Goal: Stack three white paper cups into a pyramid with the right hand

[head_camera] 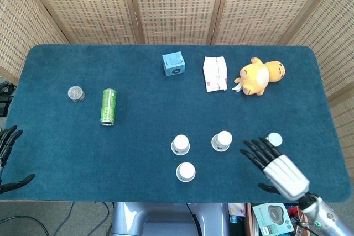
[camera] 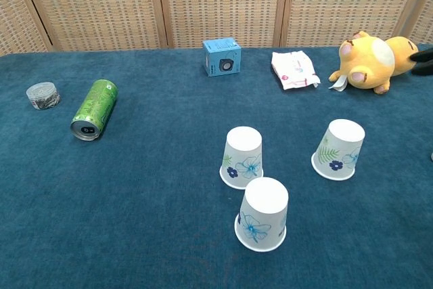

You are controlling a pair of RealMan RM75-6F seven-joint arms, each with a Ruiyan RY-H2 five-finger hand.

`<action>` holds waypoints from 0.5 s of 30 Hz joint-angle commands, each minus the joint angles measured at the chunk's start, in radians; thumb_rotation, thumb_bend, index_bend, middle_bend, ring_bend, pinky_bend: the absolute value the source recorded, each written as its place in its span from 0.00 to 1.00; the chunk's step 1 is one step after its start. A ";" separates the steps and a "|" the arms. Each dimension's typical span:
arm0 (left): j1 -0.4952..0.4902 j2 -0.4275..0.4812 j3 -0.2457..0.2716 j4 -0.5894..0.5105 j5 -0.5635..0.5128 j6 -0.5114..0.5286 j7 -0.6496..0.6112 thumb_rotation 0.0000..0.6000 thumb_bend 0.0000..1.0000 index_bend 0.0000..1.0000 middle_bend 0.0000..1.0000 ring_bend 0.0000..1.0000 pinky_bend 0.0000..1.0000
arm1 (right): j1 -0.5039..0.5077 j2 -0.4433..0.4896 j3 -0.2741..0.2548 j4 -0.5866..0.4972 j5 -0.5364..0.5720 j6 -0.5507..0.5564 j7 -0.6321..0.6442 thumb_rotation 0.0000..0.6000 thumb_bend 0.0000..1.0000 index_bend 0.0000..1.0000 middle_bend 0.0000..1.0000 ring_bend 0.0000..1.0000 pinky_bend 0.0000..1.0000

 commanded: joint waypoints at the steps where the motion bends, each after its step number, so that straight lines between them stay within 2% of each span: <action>1: -0.005 -0.003 -0.004 -0.002 -0.014 -0.014 0.008 1.00 0.06 0.00 0.00 0.00 0.00 | 0.113 -0.079 0.010 0.005 -0.022 -0.160 -0.016 1.00 0.00 0.11 0.12 0.05 0.09; 10: -0.020 -0.008 -0.015 -0.002 -0.052 -0.050 0.019 1.00 0.06 0.00 0.00 0.00 0.00 | 0.220 -0.184 0.033 -0.042 0.081 -0.373 -0.144 1.00 0.00 0.13 0.15 0.11 0.17; 15: -0.026 -0.012 -0.017 -0.006 -0.062 -0.064 0.033 1.00 0.06 0.00 0.00 0.00 0.00 | 0.250 -0.231 0.035 -0.059 0.135 -0.435 -0.198 1.00 0.00 0.14 0.16 0.13 0.21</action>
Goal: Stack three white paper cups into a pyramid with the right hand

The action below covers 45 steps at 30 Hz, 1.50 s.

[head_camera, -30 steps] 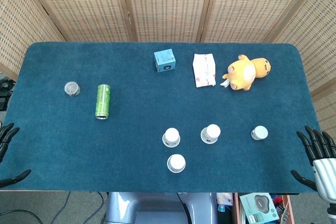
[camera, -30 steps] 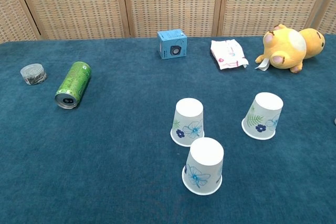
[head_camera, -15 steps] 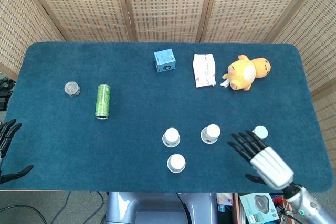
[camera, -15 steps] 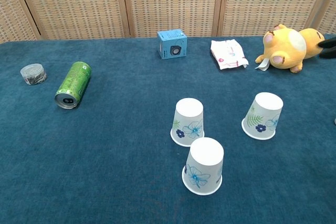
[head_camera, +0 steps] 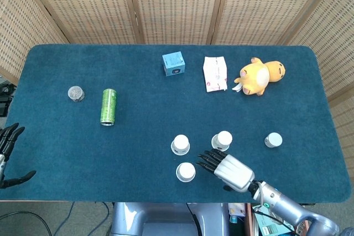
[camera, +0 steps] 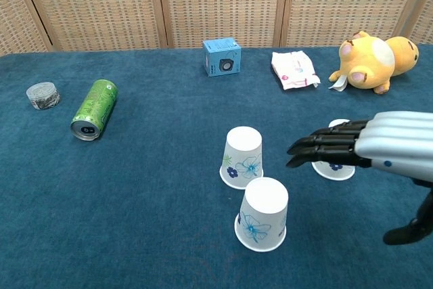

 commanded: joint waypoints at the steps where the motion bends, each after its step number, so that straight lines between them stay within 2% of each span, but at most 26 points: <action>1: -0.003 -0.002 -0.001 -0.002 -0.004 -0.005 0.005 1.00 0.06 0.00 0.00 0.00 0.00 | 0.026 -0.044 0.008 -0.013 0.045 -0.033 -0.042 1.00 0.00 0.14 0.17 0.14 0.21; 9: -0.005 -0.004 -0.003 -0.004 -0.010 -0.011 0.012 1.00 0.06 0.00 0.00 0.00 0.00 | 0.057 -0.123 0.024 -0.011 0.137 -0.073 -0.079 1.00 0.00 0.14 0.17 0.16 0.23; 15: -0.006 -0.002 -0.004 -0.001 -0.016 -0.015 0.003 1.00 0.06 0.00 0.00 0.00 0.00 | 0.072 -0.176 0.020 0.023 0.190 -0.087 -0.099 1.00 0.03 0.17 0.23 0.22 0.29; 17: -0.007 -0.001 -0.005 -0.001 -0.018 -0.016 0.000 1.00 0.06 0.00 0.00 0.00 0.00 | 0.076 -0.195 0.019 0.036 0.194 -0.079 -0.107 1.00 0.05 0.19 0.27 0.26 0.34; 21: -0.008 0.000 -0.005 0.000 -0.021 -0.018 -0.006 1.00 0.06 0.00 0.00 0.00 0.00 | 0.081 -0.233 0.012 0.070 0.183 -0.046 -0.112 1.00 0.14 0.35 0.40 0.36 0.47; 23: -0.009 0.001 -0.006 0.001 -0.023 -0.020 -0.007 1.00 0.06 0.00 0.00 0.00 0.00 | 0.084 -0.244 0.009 0.081 0.181 -0.035 -0.103 1.00 0.19 0.39 0.46 0.41 0.51; 28: -0.011 0.001 -0.007 0.002 -0.028 -0.025 -0.008 1.00 0.06 0.00 0.00 0.00 0.00 | 0.082 -0.268 0.001 0.102 0.165 0.020 -0.054 1.00 0.28 0.50 0.54 0.48 0.53; 33: -0.011 0.001 -0.006 0.001 -0.028 -0.027 -0.006 1.00 0.06 0.00 0.00 0.00 0.00 | 0.083 -0.263 -0.003 0.101 0.162 0.052 -0.019 1.00 0.30 0.51 0.56 0.49 0.53; 38: -0.014 0.001 -0.007 0.002 -0.032 -0.032 -0.005 1.00 0.06 0.00 0.00 0.00 0.00 | 0.088 -0.217 0.033 0.050 0.161 0.108 0.003 1.00 0.30 0.51 0.55 0.49 0.53; 41: -0.017 0.000 -0.010 0.003 -0.042 -0.040 -0.006 1.00 0.06 0.00 0.00 0.00 0.00 | 0.098 -0.178 0.077 0.010 0.180 0.131 -0.006 1.00 0.30 0.51 0.55 0.49 0.53; 42: -0.018 0.000 -0.011 0.003 -0.046 -0.044 -0.006 1.00 0.06 0.00 0.00 0.00 0.00 | 0.102 -0.163 0.098 -0.006 0.191 0.138 -0.012 1.00 0.30 0.51 0.55 0.49 0.53; 43: -0.020 0.000 -0.015 0.004 -0.057 -0.048 -0.008 1.00 0.06 0.00 0.00 0.00 0.00 | 0.110 -0.138 0.159 -0.021 0.222 0.165 -0.026 1.00 0.30 0.51 0.55 0.49 0.53; 45: -0.025 0.001 -0.021 0.004 -0.073 -0.058 -0.011 1.00 0.06 0.00 0.00 0.00 0.00 | 0.140 -0.089 0.246 -0.054 0.331 0.126 -0.076 1.00 0.30 0.51 0.55 0.49 0.53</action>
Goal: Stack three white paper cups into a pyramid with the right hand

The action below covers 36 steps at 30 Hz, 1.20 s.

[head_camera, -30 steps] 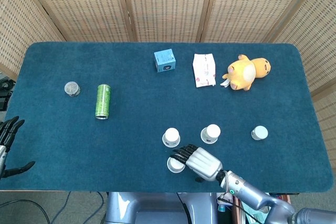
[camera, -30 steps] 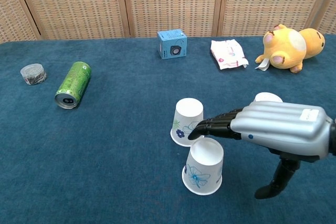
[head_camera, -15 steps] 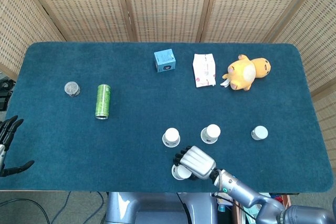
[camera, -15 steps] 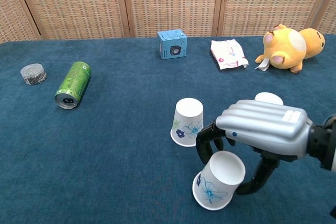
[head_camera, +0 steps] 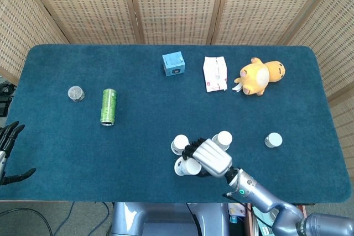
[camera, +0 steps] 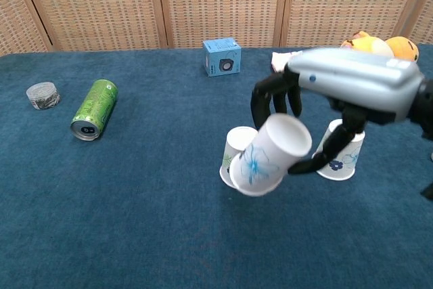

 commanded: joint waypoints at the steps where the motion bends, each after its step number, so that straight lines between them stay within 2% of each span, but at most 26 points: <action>1: -0.007 0.001 -0.009 0.000 -0.022 -0.014 -0.003 1.00 0.06 0.00 0.00 0.00 0.00 | 0.051 0.090 0.167 -0.059 0.184 -0.025 -0.082 1.00 0.30 0.51 0.55 0.49 0.53; 3: -0.010 0.001 -0.012 -0.001 -0.030 -0.022 -0.003 1.00 0.06 0.00 0.00 0.00 0.00 | 0.076 0.100 0.215 -0.054 0.297 -0.063 -0.116 1.00 0.30 0.51 0.55 0.49 0.53; 5: -0.013 0.001 -0.014 -0.002 -0.034 -0.027 -0.006 1.00 0.06 0.00 0.00 0.00 0.00 | 0.095 0.098 0.239 -0.040 0.368 -0.083 -0.145 1.00 0.30 0.51 0.55 0.49 0.53; 6: -0.016 0.000 -0.016 0.000 -0.037 -0.031 -0.007 1.00 0.06 0.00 0.00 0.00 0.00 | 0.117 0.087 0.261 -0.001 0.429 -0.093 -0.183 1.00 0.30 0.51 0.55 0.49 0.53; 10: -0.023 -0.001 -0.021 0.005 -0.047 -0.042 -0.008 1.00 0.06 0.00 0.00 0.00 0.00 | 0.167 0.039 0.281 0.080 0.577 -0.109 -0.280 1.00 0.30 0.51 0.56 0.49 0.53; 13: -0.031 -0.002 -0.027 0.006 -0.065 -0.060 -0.007 1.00 0.06 0.00 0.00 0.00 0.00 | 0.198 -0.003 0.274 0.129 0.660 -0.134 -0.297 1.00 0.30 0.51 0.56 0.49 0.53; 18: -0.044 -0.004 -0.035 0.010 -0.095 -0.089 -0.005 1.00 0.06 0.00 0.00 0.00 0.00 | 0.246 -0.071 0.229 0.212 0.691 -0.173 -0.326 1.00 0.30 0.51 0.56 0.49 0.53; 25: -0.055 -0.004 -0.041 0.012 -0.120 -0.116 -0.006 1.00 0.06 0.00 0.00 0.00 0.00 | 0.294 -0.124 0.164 0.303 0.680 -0.204 -0.391 1.00 0.30 0.51 0.56 0.49 0.53; 36: -0.061 -0.005 -0.041 0.017 -0.127 -0.130 -0.006 1.00 0.06 0.00 0.00 0.00 0.00 | 0.324 -0.136 0.082 0.311 0.641 -0.215 -0.484 1.00 0.30 0.51 0.56 0.49 0.53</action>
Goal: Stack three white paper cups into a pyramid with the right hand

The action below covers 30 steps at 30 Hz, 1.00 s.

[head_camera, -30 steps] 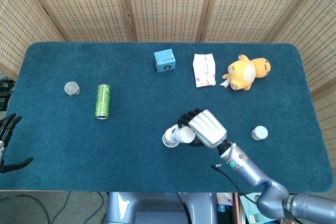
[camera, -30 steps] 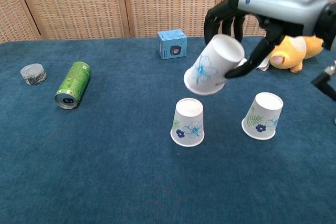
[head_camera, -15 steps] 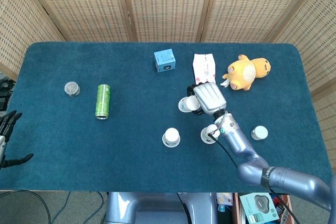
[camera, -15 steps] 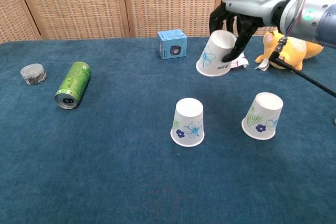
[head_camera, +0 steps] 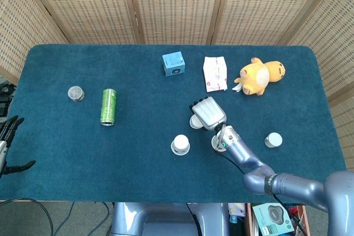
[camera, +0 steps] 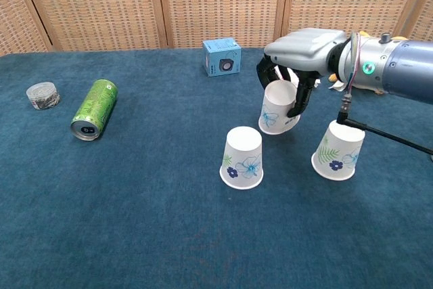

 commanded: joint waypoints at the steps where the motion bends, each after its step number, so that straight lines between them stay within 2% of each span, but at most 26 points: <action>1: 0.000 0.000 0.000 0.000 0.000 0.000 -0.001 1.00 0.06 0.00 0.00 0.00 0.00 | 0.006 0.002 -0.020 -0.009 -0.014 -0.002 -0.021 1.00 0.30 0.51 0.56 0.49 0.53; 14: -0.001 -0.002 0.003 -0.003 0.003 -0.002 0.007 1.00 0.06 0.00 0.00 0.00 0.00 | 0.018 0.045 -0.082 -0.116 -0.059 -0.014 -0.073 1.00 0.30 0.51 0.55 0.49 0.53; 30: -0.003 0.006 0.008 -0.007 0.013 -0.005 -0.002 1.00 0.06 0.00 0.00 0.00 0.00 | 0.013 0.087 -0.137 -0.185 -0.019 -0.010 -0.135 1.00 0.30 0.51 0.55 0.49 0.53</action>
